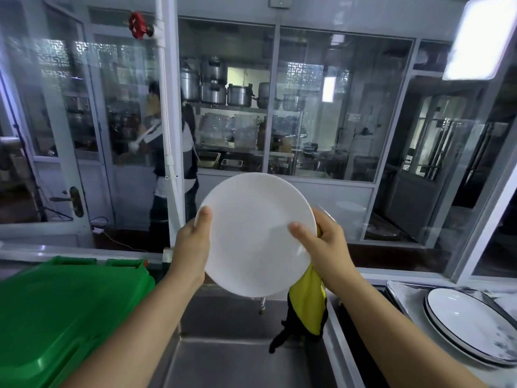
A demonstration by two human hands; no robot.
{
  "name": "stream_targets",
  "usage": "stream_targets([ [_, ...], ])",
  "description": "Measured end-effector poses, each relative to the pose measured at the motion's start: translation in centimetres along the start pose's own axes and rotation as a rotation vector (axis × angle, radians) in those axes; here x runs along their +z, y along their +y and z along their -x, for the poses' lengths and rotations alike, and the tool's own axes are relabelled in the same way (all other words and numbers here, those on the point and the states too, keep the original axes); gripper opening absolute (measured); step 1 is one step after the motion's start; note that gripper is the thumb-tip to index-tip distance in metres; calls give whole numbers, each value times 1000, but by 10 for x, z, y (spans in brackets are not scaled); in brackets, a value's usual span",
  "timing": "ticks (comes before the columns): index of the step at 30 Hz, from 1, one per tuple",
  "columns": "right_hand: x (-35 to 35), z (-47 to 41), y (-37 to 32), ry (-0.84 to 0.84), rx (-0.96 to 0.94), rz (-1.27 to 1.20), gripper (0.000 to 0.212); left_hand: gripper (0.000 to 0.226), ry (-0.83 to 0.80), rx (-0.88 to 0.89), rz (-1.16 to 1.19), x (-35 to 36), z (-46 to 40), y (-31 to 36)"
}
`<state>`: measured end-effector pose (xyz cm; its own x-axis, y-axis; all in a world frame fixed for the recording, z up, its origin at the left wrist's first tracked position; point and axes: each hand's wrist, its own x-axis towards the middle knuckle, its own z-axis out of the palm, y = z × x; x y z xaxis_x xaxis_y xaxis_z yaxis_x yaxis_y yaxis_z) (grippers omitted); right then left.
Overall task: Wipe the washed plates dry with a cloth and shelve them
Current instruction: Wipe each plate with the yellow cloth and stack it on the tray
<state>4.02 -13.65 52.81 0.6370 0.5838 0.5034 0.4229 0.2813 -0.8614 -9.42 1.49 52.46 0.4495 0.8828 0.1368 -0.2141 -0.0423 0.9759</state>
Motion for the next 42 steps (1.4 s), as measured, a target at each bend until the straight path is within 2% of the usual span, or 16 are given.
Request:
stream_targets([
  [2, 6, 2, -4, 18, -66, 18, 27, 43, -16, -2, -156, 1, -8, -3],
  [5, 20, 3, 1, 129, -273, 374, 36, 40, -36, 42, -255, 10, -3, -3],
  [7, 29, 5, 10, 157, -446, 609, 45, 35, -166, 9, -117, 19, 11, 2],
  [9, 37, 8, 18, 150, -669, 806, 48, 37, -296, -123, 138, 27, 27, 13],
  [11, 47, 14, 27, 160, -828, 950, 47, 38, -264, -206, 311, 33, 31, 20],
  [15, 61, 23, 39, 163, -967, 1030, 46, 32, -85, -257, 369, 31, 30, 19],
  [17, 61, 25, 42, 119, -995, 999, 47, 27, -61, -282, 394, 27, 28, 15],
  [20, 52, 26, 49, 60, -916, 926, 42, 23, -25, -204, 424, 21, 23, 11],
  [23, 37, 25, 58, 109, -750, 903, 38, 13, 6, -101, 416, 13, 19, 6],
  [26, 25, 9, 52, 179, -592, 903, 40, 11, -51, -59, 366, 9, 20, 3],
  [28, 23, -6, 39, 211, -560, 921, 42, 11, -91, -39, 319, 10, 23, 1],
  [31, 31, -20, 20, 199, -635, 968, 43, 12, -116, -4, 309, 13, 23, 2],
  [36, 51, -1, 24, 43, -823, 914, 42, 13, -131, 8, 291, 14, 17, 9],
  [40, 36, 14, 45, -26, -923, 940, 35, 14, -117, 7, 292, 7, 9, 14],
  [42, 21, 14, 53, -24, -923, 960, 39, 13, -129, 16, 297, 3, 8, 18],
])
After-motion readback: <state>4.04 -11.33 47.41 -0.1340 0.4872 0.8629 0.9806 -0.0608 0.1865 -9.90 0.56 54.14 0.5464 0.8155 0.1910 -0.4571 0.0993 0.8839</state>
